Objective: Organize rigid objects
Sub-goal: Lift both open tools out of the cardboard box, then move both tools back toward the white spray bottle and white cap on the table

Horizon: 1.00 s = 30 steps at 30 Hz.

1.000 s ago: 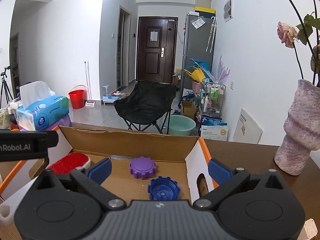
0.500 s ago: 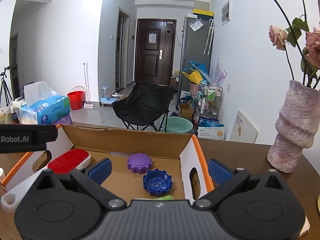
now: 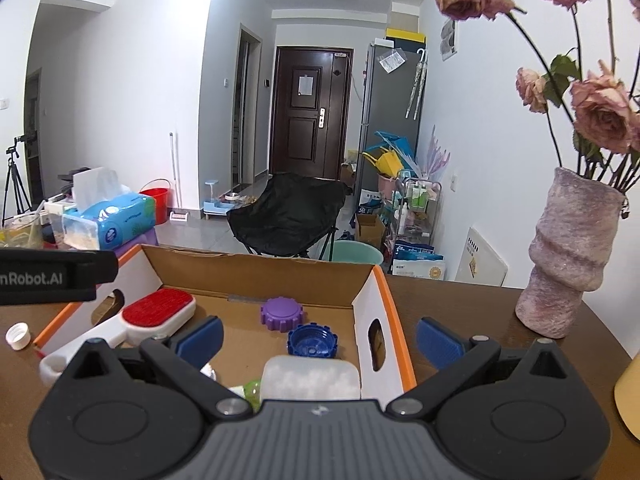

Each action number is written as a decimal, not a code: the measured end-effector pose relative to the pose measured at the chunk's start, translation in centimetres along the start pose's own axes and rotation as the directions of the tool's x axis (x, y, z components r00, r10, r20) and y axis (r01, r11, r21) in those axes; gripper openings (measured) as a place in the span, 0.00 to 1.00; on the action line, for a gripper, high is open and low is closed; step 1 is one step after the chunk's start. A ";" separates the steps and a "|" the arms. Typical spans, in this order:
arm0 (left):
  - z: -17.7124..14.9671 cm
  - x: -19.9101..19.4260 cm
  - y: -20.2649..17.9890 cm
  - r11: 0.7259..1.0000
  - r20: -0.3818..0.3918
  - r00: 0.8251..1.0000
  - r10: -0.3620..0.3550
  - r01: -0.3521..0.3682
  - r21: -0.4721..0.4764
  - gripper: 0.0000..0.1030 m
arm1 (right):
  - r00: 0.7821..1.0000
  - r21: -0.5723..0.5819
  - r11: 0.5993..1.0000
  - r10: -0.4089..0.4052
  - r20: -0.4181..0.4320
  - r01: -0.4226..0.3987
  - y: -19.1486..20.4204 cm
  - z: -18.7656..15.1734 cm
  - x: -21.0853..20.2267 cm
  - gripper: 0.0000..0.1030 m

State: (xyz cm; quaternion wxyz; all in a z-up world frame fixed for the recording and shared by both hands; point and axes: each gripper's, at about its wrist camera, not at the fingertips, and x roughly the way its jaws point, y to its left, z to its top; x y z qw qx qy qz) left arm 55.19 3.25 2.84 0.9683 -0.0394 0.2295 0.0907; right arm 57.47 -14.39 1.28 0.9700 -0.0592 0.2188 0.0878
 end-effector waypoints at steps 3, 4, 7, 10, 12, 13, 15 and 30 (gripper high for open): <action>-0.4 -1.3 0.1 1.000 0.006 1.000 -0.011 0.011 0.007 1.00 | 1.000 -0.006 1.000 0.003 0.007 -0.003 0.1 -0.4 -1.3 1.00; -0.6 -1.7 0.1 1.000 0.008 1.000 -0.013 0.013 0.010 1.00 | 1.000 -0.008 1.000 0.003 0.010 -0.003 0.1 -0.5 -1.8 1.00; -1.1 -3.0 0.2 1.000 0.010 1.000 -0.018 0.018 0.016 1.00 | 1.000 -0.016 1.000 0.003 0.016 -0.003 0.1 -1.1 -3.3 1.00; -1.8 -4.2 0.3 0.999 0.009 1.000 -0.026 0.026 0.023 1.00 | 1.000 -0.029 1.000 0.008 0.018 -0.008 0.2 -1.9 -4.6 1.00; -2.3 -4.9 0.4 0.999 0.007 0.999 -0.033 0.032 0.032 1.00 | 1.000 -0.041 0.999 0.013 0.014 -0.012 0.3 -2.4 -5.3 1.00; -2.5 -5.3 0.4 0.999 0.005 0.999 -0.038 0.038 0.036 1.00 | 1.000 -0.047 0.999 0.013 0.012 -0.012 0.3 -2.7 -5.7 1.00; -3.0 -6.1 0.4 0.998 0.003 0.999 -0.048 0.047 0.043 1.00 | 1.000 -0.057 0.998 0.015 0.008 -0.014 0.5 -3.3 -6.4 1.00; -6.4 -10.6 1.0 0.994 -0.014 0.997 -0.080 0.081 0.078 1.00 | 1.000 -0.081 0.997 0.007 -0.018 -0.009 0.3 -7.4 -11.4 1.00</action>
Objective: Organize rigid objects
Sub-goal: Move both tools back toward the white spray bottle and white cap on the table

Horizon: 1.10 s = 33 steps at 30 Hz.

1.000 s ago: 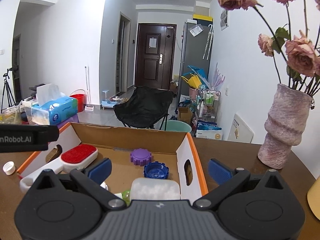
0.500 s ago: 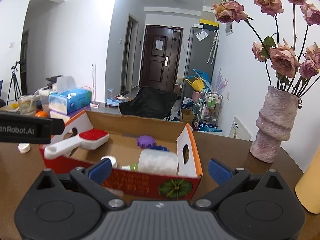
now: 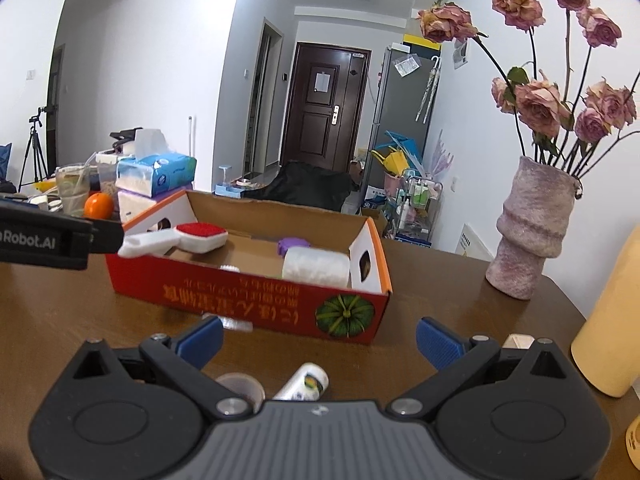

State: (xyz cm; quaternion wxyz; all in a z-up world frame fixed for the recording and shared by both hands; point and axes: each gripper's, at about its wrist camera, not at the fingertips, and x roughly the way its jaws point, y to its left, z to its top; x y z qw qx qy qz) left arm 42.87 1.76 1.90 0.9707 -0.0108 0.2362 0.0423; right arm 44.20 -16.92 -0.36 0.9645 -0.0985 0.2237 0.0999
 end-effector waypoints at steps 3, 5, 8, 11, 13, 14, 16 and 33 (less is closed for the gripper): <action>-0.9 -0.7 0.1 1.000 -0.009 1.000 -0.007 0.008 0.005 1.00 | 1.000 -0.001 1.000 0.000 -0.005 0.000 0.1 -0.7 -0.8 1.00; -1.5 -1.1 0.1 1.000 -0.018 1.000 -0.011 0.012 0.012 1.00 | 1.000 -0.002 1.000 0.000 -0.008 0.000 0.1 -1.1 -1.3 1.00; -2.4 -1.7 0.2 1.000 -0.028 1.000 -0.015 0.015 0.019 1.00 | 1.000 -0.001 1.000 0.000 -0.016 0.000 0.3 -1.9 -1.9 1.00; -3.4 -2.2 0.2 0.999 -0.039 0.999 -0.022 0.023 0.025 1.00 | 1.000 0.001 1.000 -0.001 -0.029 0.001 0.4 -2.6 -2.4 1.00; -4.0 -2.3 0.3 0.999 -0.048 0.999 -0.026 0.027 0.024 1.00 | 0.999 0.004 1.000 -0.002 -0.036 0.002 0.6 -3.1 -2.7 1.00; -4.4 -2.3 0.3 0.999 -0.055 0.998 -0.027 0.028 0.024 1.00 | 0.999 0.005 1.000 -0.002 -0.040 0.002 0.6 -3.3 -2.8 1.00; -5.0 -2.3 0.4 0.999 -0.067 0.997 -0.031 0.032 0.019 1.00 | 0.999 0.010 1.000 -0.003 -0.050 0.003 0.7 -3.9 -2.9 1.00; -6.2 -1.2 1.7 0.998 -0.110 0.992 -0.054 0.051 -0.032 1.00 | 0.991 0.093 0.993 -0.059 -0.124 0.071 0.1 -5.8 -0.1 1.00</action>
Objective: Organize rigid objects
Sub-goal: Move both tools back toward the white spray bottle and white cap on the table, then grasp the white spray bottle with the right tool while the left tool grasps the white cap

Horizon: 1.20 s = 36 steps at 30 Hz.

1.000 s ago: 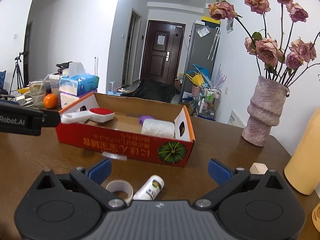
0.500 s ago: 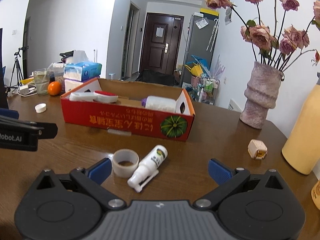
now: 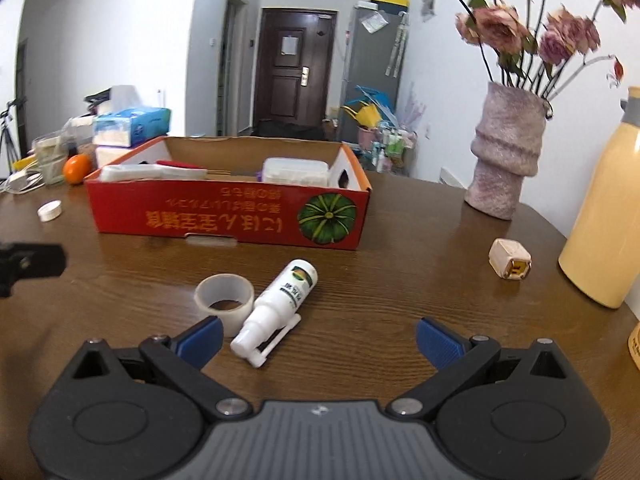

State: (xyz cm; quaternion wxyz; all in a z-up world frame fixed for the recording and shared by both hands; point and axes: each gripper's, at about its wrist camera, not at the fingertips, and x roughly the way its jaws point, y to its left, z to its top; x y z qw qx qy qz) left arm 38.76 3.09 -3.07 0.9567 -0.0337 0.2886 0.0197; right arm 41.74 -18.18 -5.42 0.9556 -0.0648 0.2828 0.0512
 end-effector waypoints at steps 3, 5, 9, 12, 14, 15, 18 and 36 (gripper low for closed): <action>0.0 0.1 0.2 1.000 -0.001 1.000 0.003 -0.003 -0.008 1.00 | 1.000 0.007 1.000 -0.030 0.001 0.030 0.0 0.3 1.1 0.98; 0.0 0.0 0.4 1.000 0.004 1.000 0.005 -0.005 -0.012 1.00 | 0.999 0.016 0.999 -0.043 0.005 0.043 -0.1 0.6 1.8 0.96; 0.1 0.2 0.7 1.000 0.008 1.000 0.011 -0.011 -0.020 1.00 | 0.999 0.057 0.998 -0.034 -0.007 0.034 -0.7 0.9 3.1 0.91; 0.1 0.3 1.1 0.999 0.011 1.000 0.019 -0.019 -0.027 1.00 | 1.000 0.070 0.997 -0.021 -0.001 0.021 -0.8 1.2 3.7 0.87; 0.2 0.5 1.6 0.999 0.012 1.000 0.028 -0.027 -0.035 1.00 | 1.000 0.070 0.997 -0.022 -0.004 0.022 -0.6 1.4 4.1 0.85; 0.3 0.6 1.9 0.999 0.014 0.999 0.034 -0.033 -0.039 1.00 | 1.000 0.065 0.998 -0.024 -0.011 0.025 -0.5 1.4 4.4 0.83; 0.4 0.8 2.8 0.997 0.015 0.998 0.054 -0.053 -0.054 1.00 | 1.000 0.072 0.997 -0.007 -0.025 0.009 -0.4 1.4 5.0 0.77; 1.5 2.6 10.3 0.974 0.013 0.985 0.172 -0.168 -0.151 1.00 | 0.999 0.068 0.998 0.023 -0.046 -0.019 0.7 1.4 7.4 0.26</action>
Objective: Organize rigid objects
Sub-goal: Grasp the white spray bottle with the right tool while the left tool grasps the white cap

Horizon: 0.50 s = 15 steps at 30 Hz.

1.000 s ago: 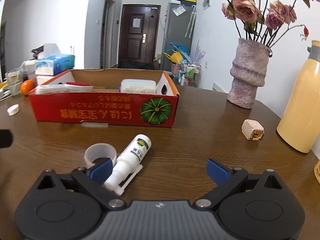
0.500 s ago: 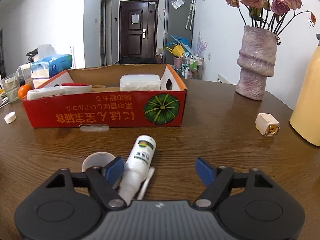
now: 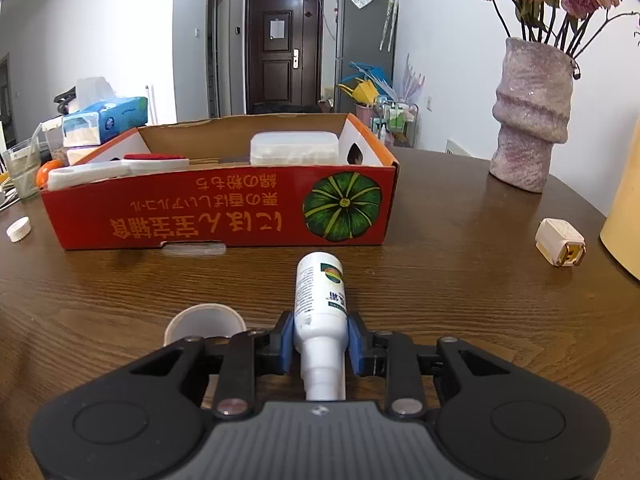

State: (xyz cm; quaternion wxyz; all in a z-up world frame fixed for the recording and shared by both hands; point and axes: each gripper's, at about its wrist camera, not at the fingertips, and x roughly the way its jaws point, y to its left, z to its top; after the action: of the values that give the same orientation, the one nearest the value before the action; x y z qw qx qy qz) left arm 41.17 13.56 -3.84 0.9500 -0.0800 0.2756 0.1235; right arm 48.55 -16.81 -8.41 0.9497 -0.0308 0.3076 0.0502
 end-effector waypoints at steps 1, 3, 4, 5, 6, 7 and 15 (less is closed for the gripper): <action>0.1 0.3 0.5 1.000 -0.002 1.000 0.005 -0.005 -0.007 1.00 | 1.000 0.002 1.000 -0.006 0.015 0.006 -0.1 0.0 -0.3 0.26; 0.4 0.8 1.3 1.000 -0.008 1.000 0.022 -0.022 -0.018 1.00 | 0.999 0.014 1.000 -0.016 0.043 0.015 -0.3 0.1 -0.8 0.26; 0.5 1.1 1.7 0.999 -0.008 1.000 0.030 -0.030 -0.023 1.00 | 0.998 0.022 1.000 -0.019 0.054 0.018 -0.5 0.1 -1.0 0.26; 0.7 1.3 2.2 0.999 -0.004 0.999 0.037 -0.037 -0.027 1.00 | 0.998 0.030 0.999 -0.022 0.062 0.020 -0.6 0.2 -1.2 0.26; 0.8 1.6 2.6 0.998 0.000 0.999 0.048 -0.048 -0.027 1.00 | 0.997 0.040 0.999 -0.025 0.070 0.022 -0.9 0.3 -1.4 0.26; 1.0 1.9 2.8 0.998 0.002 0.998 0.060 -0.060 -0.025 1.00 | 0.997 0.051 0.998 -0.026 0.077 0.022 -1.1 0.3 -1.6 0.26; 1.9 5.2 4.9 0.993 -0.006 0.993 0.116 -0.116 -0.001 1.00 | 0.990 0.108 0.993 -0.059 0.126 0.045 -2.4 0.8 -2.8 0.26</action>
State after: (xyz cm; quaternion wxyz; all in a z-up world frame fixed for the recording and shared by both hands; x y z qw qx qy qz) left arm 44.99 19.65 -5.53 0.9403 -0.0650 0.2823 0.1785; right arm 47.08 -19.35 -6.04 0.9689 0.0144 0.2469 0.0111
